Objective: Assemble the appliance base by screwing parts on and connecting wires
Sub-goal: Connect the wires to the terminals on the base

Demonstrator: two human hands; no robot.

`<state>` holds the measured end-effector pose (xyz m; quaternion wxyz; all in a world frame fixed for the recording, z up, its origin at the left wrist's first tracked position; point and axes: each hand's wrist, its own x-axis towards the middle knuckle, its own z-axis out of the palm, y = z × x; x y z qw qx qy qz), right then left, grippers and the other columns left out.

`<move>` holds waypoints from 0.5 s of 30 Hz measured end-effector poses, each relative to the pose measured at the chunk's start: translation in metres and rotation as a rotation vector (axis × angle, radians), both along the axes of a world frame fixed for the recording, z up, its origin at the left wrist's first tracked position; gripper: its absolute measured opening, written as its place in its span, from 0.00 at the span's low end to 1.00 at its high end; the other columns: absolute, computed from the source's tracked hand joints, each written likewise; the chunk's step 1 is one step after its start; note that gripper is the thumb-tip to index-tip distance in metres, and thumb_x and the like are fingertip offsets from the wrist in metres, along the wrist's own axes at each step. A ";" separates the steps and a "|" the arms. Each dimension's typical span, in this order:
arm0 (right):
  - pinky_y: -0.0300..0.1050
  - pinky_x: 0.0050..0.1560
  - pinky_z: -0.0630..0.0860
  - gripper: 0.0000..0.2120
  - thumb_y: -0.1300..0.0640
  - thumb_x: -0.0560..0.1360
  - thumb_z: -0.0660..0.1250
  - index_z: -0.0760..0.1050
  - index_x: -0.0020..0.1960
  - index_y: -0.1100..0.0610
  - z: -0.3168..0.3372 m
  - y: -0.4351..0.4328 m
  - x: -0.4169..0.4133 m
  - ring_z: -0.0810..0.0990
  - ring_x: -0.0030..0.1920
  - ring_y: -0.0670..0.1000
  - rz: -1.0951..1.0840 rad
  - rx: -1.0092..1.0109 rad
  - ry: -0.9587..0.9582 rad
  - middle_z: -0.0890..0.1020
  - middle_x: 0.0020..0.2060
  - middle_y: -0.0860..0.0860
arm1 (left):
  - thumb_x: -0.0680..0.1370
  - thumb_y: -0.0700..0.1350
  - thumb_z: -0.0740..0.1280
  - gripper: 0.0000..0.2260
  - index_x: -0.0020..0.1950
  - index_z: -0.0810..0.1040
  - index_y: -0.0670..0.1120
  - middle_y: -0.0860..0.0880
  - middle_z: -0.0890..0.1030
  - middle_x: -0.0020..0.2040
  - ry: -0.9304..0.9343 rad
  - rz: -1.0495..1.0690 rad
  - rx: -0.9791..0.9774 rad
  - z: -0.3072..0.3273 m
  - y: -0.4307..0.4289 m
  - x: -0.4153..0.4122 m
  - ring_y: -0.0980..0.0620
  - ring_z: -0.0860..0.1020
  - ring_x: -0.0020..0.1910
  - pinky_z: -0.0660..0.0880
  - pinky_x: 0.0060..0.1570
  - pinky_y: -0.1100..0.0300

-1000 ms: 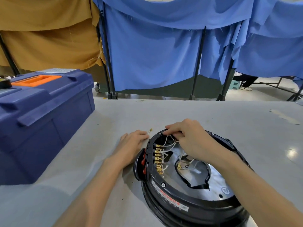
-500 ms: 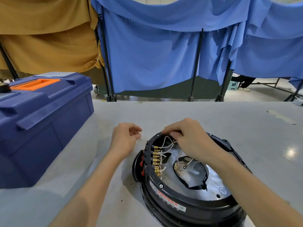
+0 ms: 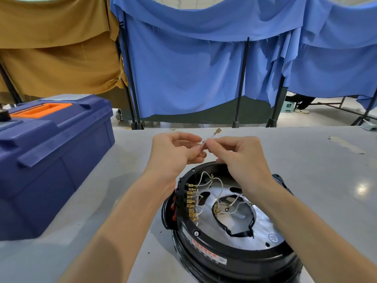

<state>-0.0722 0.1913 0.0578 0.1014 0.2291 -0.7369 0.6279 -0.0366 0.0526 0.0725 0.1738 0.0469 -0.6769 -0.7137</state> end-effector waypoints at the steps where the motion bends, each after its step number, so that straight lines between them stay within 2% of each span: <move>1: 0.31 0.41 0.76 0.05 0.57 0.75 0.72 0.85 0.44 0.50 0.000 0.000 0.000 0.82 0.36 0.37 0.014 -0.044 -0.039 0.86 0.38 0.42 | 0.73 0.29 0.70 0.06 0.47 0.79 0.37 0.44 0.83 0.34 -0.003 -0.015 -0.011 0.000 0.001 0.000 0.50 0.83 0.32 0.80 0.36 0.63; 5: 0.44 0.45 0.80 0.03 0.60 0.73 0.73 0.86 0.42 0.57 0.001 0.002 -0.002 0.84 0.38 0.47 0.017 -0.075 -0.088 0.86 0.37 0.50 | 0.73 0.29 0.71 0.11 0.50 0.74 0.39 0.47 0.84 0.33 -0.033 -0.070 -0.072 -0.001 0.002 0.000 0.50 0.83 0.31 0.80 0.35 0.63; 8: 0.35 0.38 0.77 0.09 0.60 0.75 0.71 0.85 0.37 0.56 0.000 0.004 -0.004 0.81 0.36 0.41 0.008 -0.049 -0.067 0.85 0.34 0.48 | 0.72 0.32 0.73 0.11 0.50 0.75 0.41 0.45 0.85 0.34 -0.056 -0.103 -0.175 0.005 -0.005 0.003 0.49 0.83 0.31 0.80 0.34 0.63; 10: 0.32 0.35 0.74 0.12 0.61 0.77 0.69 0.83 0.35 0.58 0.000 0.003 -0.004 0.79 0.34 0.39 0.030 -0.005 -0.061 0.85 0.32 0.49 | 0.73 0.37 0.74 0.07 0.48 0.78 0.43 0.45 0.85 0.35 -0.020 -0.047 -0.357 0.009 -0.012 0.005 0.50 0.83 0.32 0.80 0.34 0.61; 13: 0.32 0.33 0.73 0.12 0.66 0.78 0.66 0.80 0.36 0.66 0.000 0.000 0.000 0.79 0.30 0.41 0.140 0.061 -0.115 0.84 0.31 0.55 | 0.73 0.46 0.75 0.03 0.44 0.83 0.49 0.49 0.84 0.35 0.106 0.059 -0.577 0.017 -0.019 0.009 0.52 0.83 0.35 0.81 0.39 0.58; 15: 0.36 0.36 0.74 0.12 0.67 0.78 0.65 0.79 0.37 0.66 0.000 -0.001 0.003 0.80 0.31 0.46 0.217 0.154 -0.129 0.84 0.32 0.58 | 0.71 0.49 0.76 0.04 0.42 0.85 0.50 0.52 0.84 0.36 0.161 0.036 -0.663 0.020 -0.019 0.012 0.55 0.82 0.36 0.79 0.40 0.62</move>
